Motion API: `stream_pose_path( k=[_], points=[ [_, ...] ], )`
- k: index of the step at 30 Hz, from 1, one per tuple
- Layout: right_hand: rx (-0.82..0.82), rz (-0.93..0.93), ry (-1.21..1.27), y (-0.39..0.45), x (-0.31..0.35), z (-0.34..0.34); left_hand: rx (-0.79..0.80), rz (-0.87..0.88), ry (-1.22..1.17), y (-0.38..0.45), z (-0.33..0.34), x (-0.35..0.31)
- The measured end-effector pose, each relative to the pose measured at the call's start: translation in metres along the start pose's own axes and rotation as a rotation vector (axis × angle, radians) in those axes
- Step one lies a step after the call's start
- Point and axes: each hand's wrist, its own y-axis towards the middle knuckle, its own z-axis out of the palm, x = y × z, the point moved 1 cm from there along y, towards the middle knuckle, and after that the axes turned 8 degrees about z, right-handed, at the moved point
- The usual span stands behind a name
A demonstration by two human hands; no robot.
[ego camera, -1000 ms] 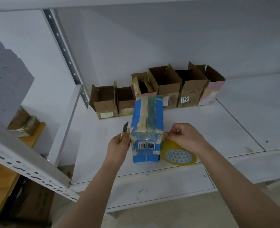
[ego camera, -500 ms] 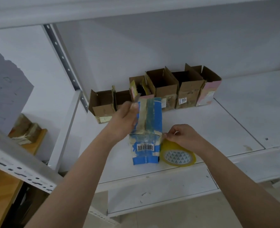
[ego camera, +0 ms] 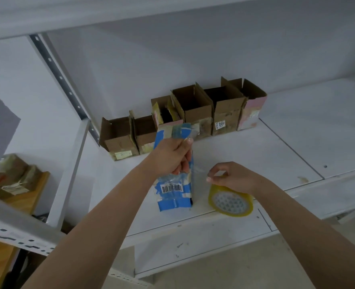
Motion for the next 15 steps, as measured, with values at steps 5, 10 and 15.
stream_pose_path(
  k=[5, 10, 15],
  points=[
    [0.004, -0.027, 0.065, -0.011, -0.006, -0.015, 0.095, 0.05, 0.134, -0.002, -0.004, -0.006],
    [-0.032, -0.041, 0.168, -0.023, -0.009, -0.027, 0.406, 0.124, 0.587, 0.003, -0.005, -0.027],
    [-0.124, -0.093, 0.165, -0.031, -0.004, -0.024, 0.55, 0.03, 0.958, 0.016, 0.013, -0.045]
  ],
)
